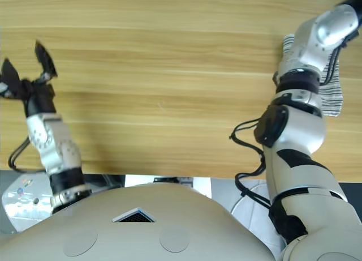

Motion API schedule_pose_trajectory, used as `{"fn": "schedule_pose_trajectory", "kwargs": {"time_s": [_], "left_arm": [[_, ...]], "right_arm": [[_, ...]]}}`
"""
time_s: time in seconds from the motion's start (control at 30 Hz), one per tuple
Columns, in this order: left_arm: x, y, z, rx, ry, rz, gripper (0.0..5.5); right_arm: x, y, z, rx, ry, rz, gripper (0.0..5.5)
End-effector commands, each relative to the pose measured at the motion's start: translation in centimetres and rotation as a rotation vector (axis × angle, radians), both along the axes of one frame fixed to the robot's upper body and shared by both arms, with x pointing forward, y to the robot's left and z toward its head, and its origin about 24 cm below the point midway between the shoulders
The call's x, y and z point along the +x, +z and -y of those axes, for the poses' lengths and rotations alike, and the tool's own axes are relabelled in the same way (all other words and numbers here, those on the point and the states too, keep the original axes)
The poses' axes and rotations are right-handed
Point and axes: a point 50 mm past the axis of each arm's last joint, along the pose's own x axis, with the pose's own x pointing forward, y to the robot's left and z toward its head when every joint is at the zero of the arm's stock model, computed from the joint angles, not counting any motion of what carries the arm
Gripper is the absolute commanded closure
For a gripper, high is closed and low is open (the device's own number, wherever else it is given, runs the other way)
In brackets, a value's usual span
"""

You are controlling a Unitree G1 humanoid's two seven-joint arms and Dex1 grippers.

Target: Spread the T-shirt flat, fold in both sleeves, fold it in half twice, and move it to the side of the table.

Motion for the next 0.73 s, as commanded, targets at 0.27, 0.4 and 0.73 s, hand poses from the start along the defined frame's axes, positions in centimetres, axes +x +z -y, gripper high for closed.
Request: {"fn": "schedule_pose_trajectory", "kwargs": {"time_s": [0.27,0.4,0.73], "left_arm": [[2.1,-4.6,2.6,0.231,-0.015,-0.163,0.12],[0.5,-5.1,3.5,0.204,-0.040,-0.189,0.12],[-1.8,-4.8,5.1,0.172,-0.117,-0.218,0.10]], "right_arm": [[-5.5,-14.2,-12.3,-0.246,0.701,-0.494,2.97],[-7.6,-14.8,-11.8,-0.241,0.729,-0.516,2.97],[-11.5,-14.6,-10.0,-0.276,0.678,-0.560,2.49]]}}
